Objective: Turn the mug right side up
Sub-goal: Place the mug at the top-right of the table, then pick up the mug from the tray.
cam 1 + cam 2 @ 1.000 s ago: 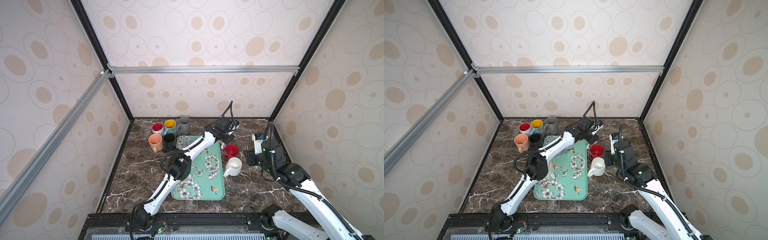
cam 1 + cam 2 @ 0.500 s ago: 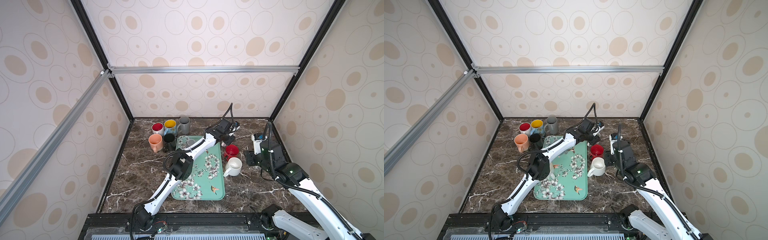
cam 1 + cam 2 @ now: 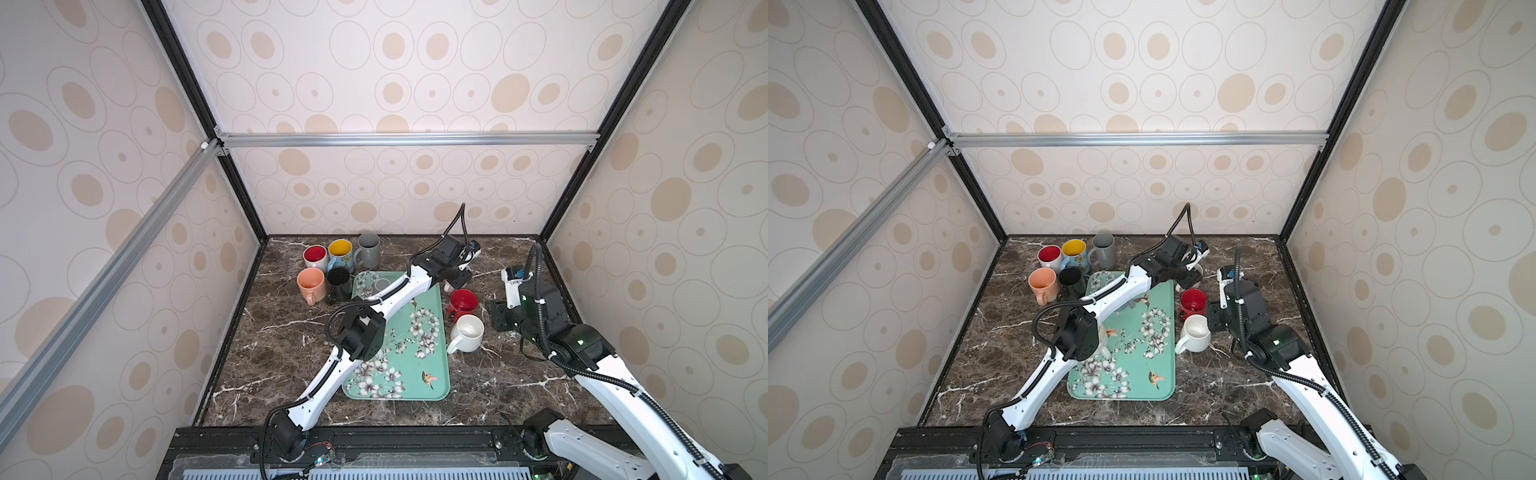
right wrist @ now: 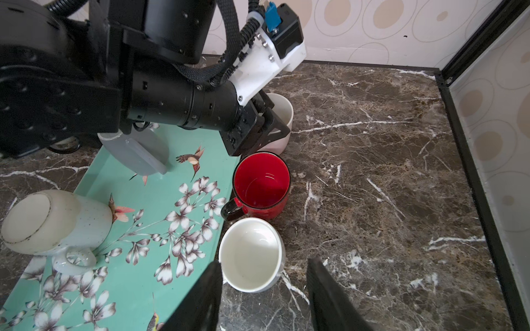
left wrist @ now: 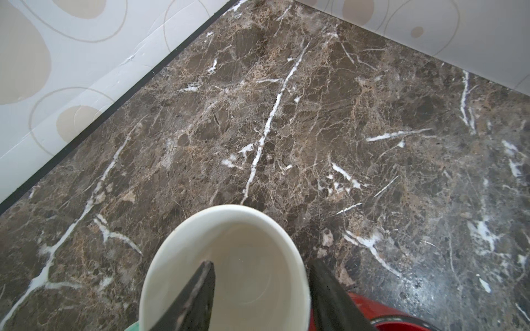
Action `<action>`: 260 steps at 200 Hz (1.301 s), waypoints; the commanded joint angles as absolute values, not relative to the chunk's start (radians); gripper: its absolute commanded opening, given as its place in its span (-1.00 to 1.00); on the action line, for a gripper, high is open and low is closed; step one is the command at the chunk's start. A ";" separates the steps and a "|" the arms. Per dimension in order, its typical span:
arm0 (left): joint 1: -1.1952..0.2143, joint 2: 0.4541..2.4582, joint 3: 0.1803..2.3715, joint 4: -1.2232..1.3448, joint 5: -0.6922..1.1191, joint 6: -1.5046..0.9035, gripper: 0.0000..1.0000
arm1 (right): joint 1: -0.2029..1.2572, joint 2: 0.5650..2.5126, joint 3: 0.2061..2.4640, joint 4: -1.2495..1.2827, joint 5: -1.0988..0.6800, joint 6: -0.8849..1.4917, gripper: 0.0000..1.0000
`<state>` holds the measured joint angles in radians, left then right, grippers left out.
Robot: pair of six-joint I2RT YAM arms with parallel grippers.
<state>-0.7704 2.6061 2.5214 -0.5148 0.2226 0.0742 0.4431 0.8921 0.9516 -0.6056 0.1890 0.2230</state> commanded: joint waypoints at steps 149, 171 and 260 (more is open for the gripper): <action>-0.762 2.201 2.408 -0.732 0.135 0.081 0.19 | 0.437 0.900 1.013 -0.740 0.085 0.376 0.01; -0.744 2.049 2.171 -0.669 0.109 0.070 0.22 | 0.441 0.933 1.014 -0.738 0.046 0.398 -0.01; -0.434 1.312 1.123 -0.284 0.180 -0.101 0.30 | 0.742 1.267 1.096 -0.634 0.110 0.471 -0.04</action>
<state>-0.5041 1.4418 1.2610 -0.3695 0.1448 -0.0422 0.6479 1.1683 1.0286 -0.6838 0.0765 0.4381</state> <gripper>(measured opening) 0.645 0.479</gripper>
